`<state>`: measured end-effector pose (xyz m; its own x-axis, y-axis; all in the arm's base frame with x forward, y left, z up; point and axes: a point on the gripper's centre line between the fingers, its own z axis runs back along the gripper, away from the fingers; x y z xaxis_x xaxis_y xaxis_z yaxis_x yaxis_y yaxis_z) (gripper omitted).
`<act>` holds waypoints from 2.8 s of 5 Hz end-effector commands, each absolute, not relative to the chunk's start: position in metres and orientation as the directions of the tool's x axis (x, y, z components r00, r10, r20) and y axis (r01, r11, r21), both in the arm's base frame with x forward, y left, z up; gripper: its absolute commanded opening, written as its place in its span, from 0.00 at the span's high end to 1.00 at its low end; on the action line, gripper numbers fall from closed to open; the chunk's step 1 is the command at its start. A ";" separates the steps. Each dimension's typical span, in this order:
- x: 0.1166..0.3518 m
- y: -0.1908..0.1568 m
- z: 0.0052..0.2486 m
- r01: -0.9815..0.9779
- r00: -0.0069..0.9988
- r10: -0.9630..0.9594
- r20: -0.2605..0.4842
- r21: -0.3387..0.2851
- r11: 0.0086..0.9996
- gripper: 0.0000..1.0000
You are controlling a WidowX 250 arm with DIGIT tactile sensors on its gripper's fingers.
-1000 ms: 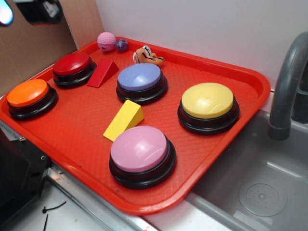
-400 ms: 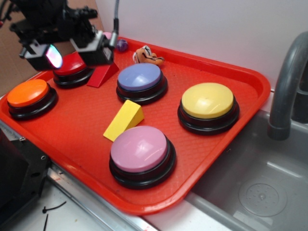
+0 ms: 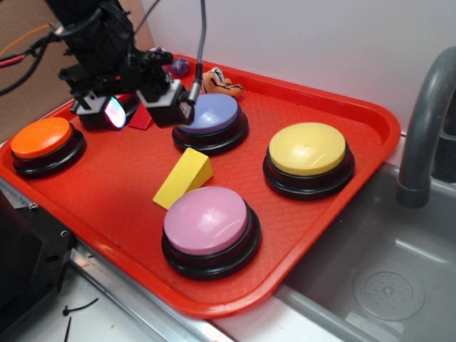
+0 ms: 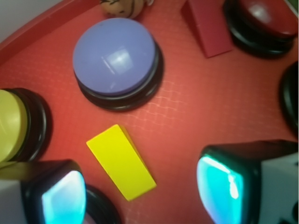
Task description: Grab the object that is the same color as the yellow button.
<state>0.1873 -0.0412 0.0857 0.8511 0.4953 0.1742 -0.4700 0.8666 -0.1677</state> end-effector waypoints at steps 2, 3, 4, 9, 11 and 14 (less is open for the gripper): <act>0.209 -0.066 0.053 -0.410 0.885 0.442 0.144 -0.207 0.888 0.00; 0.212 -0.068 0.042 -0.413 0.890 0.438 0.129 -0.183 0.892 0.00; 0.217 -0.068 0.031 -0.413 0.893 0.432 0.127 -0.150 0.898 0.00; 0.214 -0.050 0.083 -0.392 0.907 0.407 0.105 -0.139 0.909 1.00; 0.186 -0.021 0.167 -0.106 0.991 0.116 0.061 -0.139 0.985 1.00; 0.159 0.016 0.195 -0.309 0.932 0.309 0.190 -0.031 0.951 1.00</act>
